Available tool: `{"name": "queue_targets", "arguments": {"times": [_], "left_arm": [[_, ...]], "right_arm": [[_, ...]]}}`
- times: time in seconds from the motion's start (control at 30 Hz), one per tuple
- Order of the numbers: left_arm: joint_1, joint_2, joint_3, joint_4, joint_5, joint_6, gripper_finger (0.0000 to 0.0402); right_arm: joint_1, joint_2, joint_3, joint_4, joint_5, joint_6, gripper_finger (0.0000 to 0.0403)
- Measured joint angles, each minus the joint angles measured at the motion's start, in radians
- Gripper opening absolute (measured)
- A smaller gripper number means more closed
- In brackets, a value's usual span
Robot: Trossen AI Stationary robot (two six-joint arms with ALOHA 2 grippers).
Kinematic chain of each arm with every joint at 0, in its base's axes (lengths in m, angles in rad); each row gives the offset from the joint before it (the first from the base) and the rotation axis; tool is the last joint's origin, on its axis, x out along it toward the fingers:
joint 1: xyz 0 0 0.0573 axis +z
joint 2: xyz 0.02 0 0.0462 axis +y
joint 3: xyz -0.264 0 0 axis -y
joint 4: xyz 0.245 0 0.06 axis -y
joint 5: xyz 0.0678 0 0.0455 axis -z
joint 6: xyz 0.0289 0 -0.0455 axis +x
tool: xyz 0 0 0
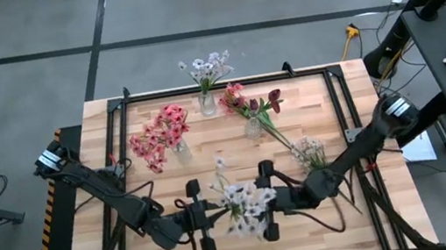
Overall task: Sort flowers into vase by color
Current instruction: Put the top white flower into the top transparent vase
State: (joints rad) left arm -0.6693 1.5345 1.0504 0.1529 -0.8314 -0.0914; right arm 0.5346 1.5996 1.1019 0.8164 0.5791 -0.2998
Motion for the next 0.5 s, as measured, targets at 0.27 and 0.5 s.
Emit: {"name": "queue_targets", "arguments": {"times": [0.27, 0.5], "left_arm": [[0.000, 0.002, 0.000, -0.015, -0.010, -0.008, 0.0001], [0.001, 0.002, 0.000, -0.039, -0.027, -0.032, 0.0001]], "right_arm": [[-0.003, -0.052, 0.195, -0.586, 0.051, 0.160, 0.0209], [-0.003, -0.045, 0.290, -0.760, 0.077, 0.183, 0.0209]]}}
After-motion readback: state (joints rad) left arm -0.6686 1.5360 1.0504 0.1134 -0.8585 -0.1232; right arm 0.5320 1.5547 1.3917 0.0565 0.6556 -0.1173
